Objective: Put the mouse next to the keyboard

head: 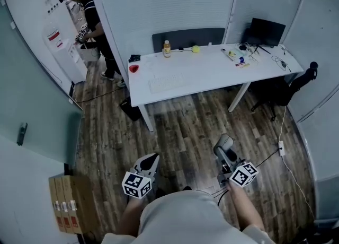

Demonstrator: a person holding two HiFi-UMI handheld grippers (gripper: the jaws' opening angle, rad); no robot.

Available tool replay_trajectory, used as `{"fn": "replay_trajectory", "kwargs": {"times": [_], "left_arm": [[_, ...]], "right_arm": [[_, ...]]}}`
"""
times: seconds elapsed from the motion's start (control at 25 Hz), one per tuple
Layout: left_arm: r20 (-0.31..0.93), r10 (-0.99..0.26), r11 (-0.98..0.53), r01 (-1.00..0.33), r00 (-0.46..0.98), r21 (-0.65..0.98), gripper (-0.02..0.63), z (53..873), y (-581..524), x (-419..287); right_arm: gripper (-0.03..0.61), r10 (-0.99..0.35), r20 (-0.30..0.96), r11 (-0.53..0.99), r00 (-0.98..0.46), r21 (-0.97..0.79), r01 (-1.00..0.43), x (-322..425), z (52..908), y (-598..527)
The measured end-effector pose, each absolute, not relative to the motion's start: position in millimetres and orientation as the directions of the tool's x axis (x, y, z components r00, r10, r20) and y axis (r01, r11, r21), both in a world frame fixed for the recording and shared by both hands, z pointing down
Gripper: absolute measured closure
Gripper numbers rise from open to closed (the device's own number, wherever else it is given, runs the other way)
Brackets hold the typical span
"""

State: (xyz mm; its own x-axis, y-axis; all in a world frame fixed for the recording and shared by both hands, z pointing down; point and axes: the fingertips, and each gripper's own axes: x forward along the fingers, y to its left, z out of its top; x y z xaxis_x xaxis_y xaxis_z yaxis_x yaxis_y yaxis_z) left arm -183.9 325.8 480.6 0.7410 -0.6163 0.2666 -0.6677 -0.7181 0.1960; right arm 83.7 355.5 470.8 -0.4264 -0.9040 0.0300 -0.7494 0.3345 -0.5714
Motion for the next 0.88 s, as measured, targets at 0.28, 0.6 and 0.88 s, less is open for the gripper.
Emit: {"fn": "replay_trajectory", "kwargs": {"times": [0.28, 0.6, 0.88], "left_arm": [[0.258, -0.642, -0.7, -0.689, 0.722, 0.186, 0.595, 479.8, 327.8, -157.7], [0.275, -0.648, -0.689, -0.7, 0.711, 0.187, 0.595, 487.8, 334.2, -125.5], [0.283, -0.647, -0.688, -0.702, 0.708, 0.184, 0.595, 489.5, 331.5, -109.0]], "right_arm": [[0.428, -0.885, 0.028, 0.37, -0.464, -0.564, -0.738, 105.4, 470.7, 353.3], [0.428, -0.86, 0.043, 0.398, -0.509, -0.567, -0.721, 127.4, 480.5, 351.3], [0.428, -0.854, 0.044, 0.401, -0.519, -0.58, -0.709, 137.1, 486.5, 343.8]]}}
